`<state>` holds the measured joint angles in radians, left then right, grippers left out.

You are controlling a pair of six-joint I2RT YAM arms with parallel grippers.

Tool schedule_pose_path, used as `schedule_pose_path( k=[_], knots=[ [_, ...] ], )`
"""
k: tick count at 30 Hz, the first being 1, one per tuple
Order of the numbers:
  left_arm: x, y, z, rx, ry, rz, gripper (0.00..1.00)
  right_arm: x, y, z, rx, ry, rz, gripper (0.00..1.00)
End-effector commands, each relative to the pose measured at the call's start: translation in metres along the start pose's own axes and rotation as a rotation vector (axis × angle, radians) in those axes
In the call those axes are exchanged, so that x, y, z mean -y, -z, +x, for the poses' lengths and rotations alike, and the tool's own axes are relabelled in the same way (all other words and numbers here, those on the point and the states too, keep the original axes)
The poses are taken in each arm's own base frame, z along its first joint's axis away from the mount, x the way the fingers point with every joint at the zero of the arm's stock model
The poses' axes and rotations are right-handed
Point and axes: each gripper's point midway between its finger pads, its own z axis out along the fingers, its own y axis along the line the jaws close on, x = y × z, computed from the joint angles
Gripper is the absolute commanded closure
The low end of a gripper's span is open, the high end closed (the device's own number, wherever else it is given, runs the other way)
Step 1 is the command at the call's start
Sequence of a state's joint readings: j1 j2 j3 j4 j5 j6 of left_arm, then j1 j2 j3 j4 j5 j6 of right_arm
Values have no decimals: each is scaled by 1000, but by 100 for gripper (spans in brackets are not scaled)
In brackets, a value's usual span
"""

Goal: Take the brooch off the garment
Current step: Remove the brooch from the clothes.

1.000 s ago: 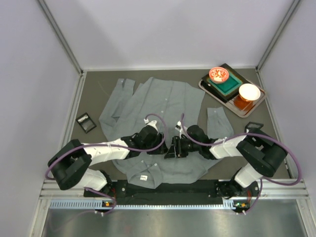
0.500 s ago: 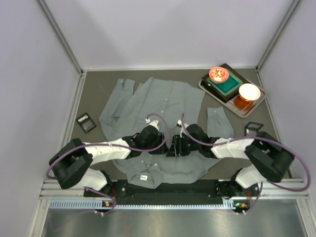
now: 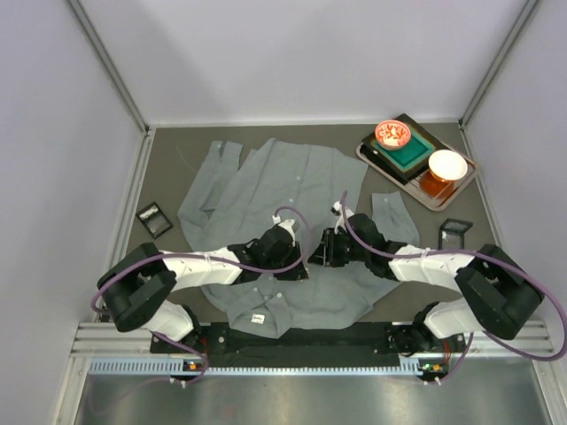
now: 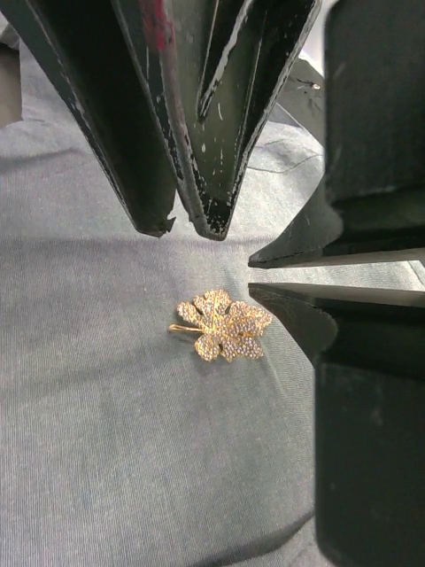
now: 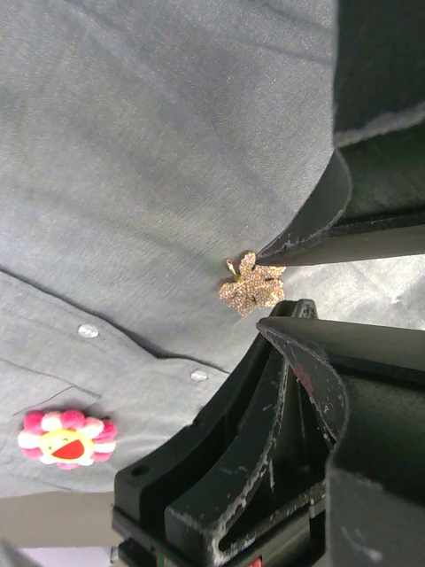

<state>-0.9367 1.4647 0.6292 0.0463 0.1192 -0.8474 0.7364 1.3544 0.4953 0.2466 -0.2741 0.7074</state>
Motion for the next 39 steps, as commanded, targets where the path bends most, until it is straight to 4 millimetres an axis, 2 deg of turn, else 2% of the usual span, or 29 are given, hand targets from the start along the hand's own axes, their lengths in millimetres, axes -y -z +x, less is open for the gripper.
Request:
schedule_pose_path(
  k=[1,4,7,10,16,21,28,32,39],
  knots=[
    [6,2,-15,60,-1,3,84,-14,-6,-13,26,19,-62,70],
    [-1,6,-17,81,-11,-28,84,-12,-9,-8,7,16,-73,70],
    [-6,7,-20,100,-23,-54,85,-13,-13,-1,-13,6,-95,79],
    [-13,6,-24,124,-21,-88,85,-13,-15,3,-24,-2,-113,80],
    [-24,2,-21,119,-16,-129,87,-9,-18,10,-46,-10,-114,79],
    [-32,0,-17,114,-19,-158,87,-2,-18,16,-60,-11,-92,69],
    [-40,-5,-12,99,-13,-179,88,-2,-20,25,-91,-15,-113,67],
    [-41,-6,-10,93,-12,-181,88,-5,-25,27,-110,-27,-144,68],
    [-38,2,-15,117,-21,-174,87,-23,-25,26,-110,-52,-235,69]
  ],
)
